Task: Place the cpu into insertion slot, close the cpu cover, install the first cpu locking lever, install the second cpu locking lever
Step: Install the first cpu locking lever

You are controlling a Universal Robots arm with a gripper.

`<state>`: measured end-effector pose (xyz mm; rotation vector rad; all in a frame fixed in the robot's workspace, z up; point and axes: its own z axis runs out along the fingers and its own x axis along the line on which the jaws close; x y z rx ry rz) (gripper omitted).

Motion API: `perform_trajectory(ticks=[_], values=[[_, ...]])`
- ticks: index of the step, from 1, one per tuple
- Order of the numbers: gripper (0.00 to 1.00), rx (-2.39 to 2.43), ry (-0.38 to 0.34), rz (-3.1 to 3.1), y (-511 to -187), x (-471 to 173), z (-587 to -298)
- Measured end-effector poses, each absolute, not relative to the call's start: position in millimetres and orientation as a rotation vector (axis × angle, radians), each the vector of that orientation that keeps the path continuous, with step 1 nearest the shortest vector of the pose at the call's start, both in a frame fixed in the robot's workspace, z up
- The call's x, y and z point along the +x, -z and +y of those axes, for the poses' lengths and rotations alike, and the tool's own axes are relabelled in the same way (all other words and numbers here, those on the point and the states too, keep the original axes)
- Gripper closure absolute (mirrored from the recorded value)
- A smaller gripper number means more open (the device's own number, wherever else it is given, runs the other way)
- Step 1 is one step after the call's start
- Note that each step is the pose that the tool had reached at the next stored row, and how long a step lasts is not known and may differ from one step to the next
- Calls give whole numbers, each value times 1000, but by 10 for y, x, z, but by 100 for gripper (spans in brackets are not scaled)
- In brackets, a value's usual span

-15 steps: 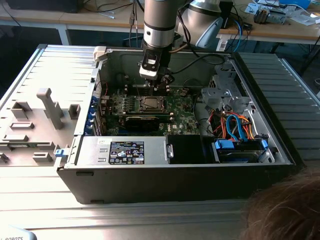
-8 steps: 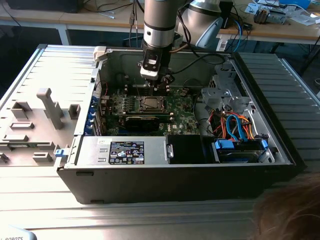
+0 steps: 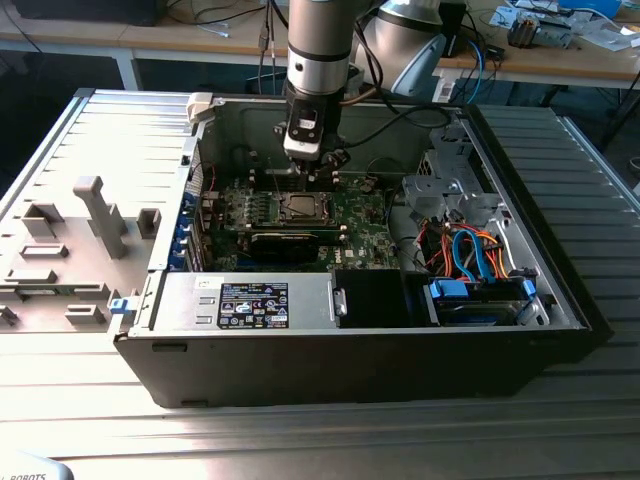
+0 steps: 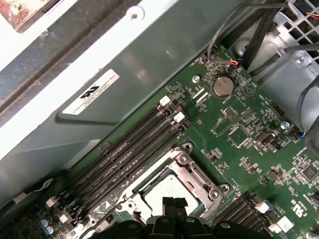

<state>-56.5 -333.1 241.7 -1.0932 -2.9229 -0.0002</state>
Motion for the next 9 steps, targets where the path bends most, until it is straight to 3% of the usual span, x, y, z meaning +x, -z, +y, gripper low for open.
perform_trajectory(ticks=[9], values=[[89, -1037, 0, -2943, -2417, -564, -3331]])
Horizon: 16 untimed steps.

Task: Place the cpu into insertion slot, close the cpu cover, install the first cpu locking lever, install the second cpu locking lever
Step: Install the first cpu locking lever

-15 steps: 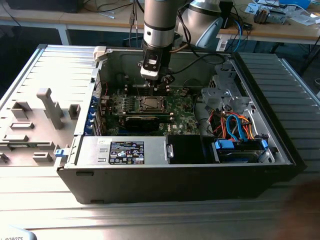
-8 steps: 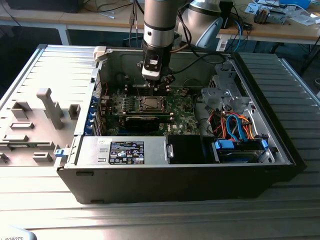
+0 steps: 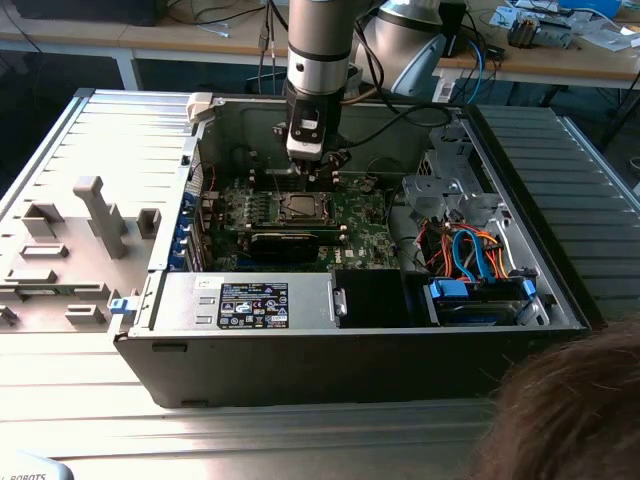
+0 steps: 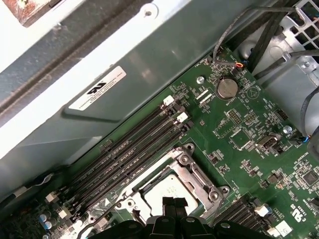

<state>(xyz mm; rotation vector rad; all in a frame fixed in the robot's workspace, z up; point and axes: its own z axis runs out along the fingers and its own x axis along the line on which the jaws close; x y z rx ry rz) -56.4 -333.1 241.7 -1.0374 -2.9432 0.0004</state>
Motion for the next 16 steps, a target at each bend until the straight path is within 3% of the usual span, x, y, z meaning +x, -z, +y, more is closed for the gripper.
perform_trajectory(ticks=[16], values=[[89, -949, -1, -2973, -2417, -565, -3331]])
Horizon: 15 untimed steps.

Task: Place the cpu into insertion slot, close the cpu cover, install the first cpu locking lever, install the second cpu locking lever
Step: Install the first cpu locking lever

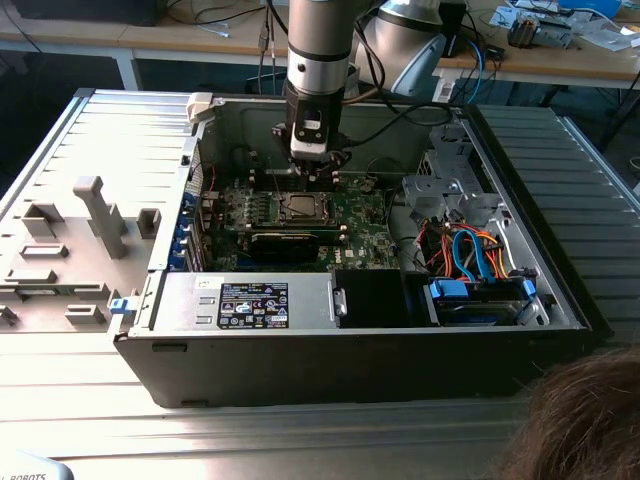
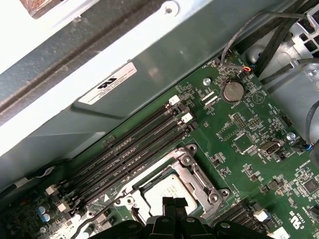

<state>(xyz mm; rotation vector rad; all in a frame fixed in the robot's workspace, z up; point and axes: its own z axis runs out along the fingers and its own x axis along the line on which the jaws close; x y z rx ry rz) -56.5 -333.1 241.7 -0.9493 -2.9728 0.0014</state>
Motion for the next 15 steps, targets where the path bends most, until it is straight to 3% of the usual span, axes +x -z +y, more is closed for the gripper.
perform_trajectory(ticks=[15], values=[[89, -871, -2, -2997, -2417, -565, -3331]])
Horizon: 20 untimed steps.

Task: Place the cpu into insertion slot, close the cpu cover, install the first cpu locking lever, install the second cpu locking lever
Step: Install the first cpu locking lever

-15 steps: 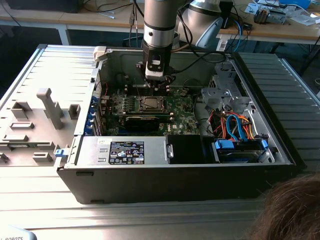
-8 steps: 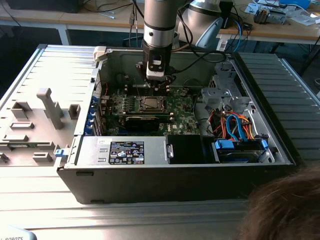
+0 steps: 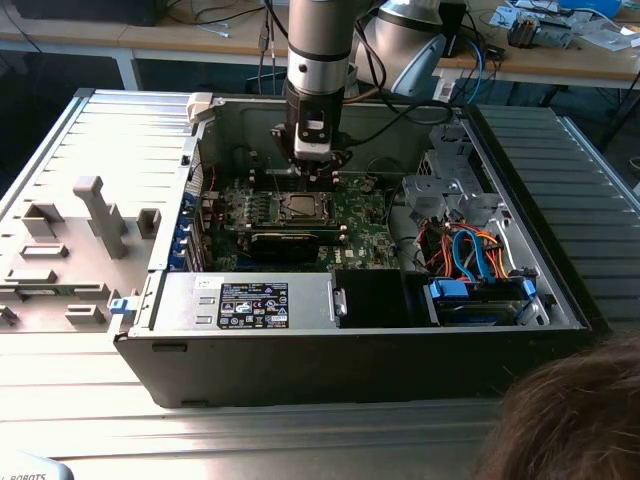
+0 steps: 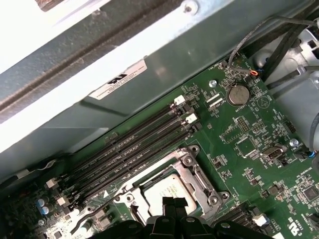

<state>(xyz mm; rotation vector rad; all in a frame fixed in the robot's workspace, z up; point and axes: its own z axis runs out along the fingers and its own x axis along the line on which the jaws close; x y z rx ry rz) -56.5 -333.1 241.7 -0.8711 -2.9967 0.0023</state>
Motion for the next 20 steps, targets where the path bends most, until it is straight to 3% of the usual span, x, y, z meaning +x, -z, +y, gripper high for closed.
perform_trajectory(ticks=[20], values=[[89, -757, -4, -3028, -2417, -565, -3331]])
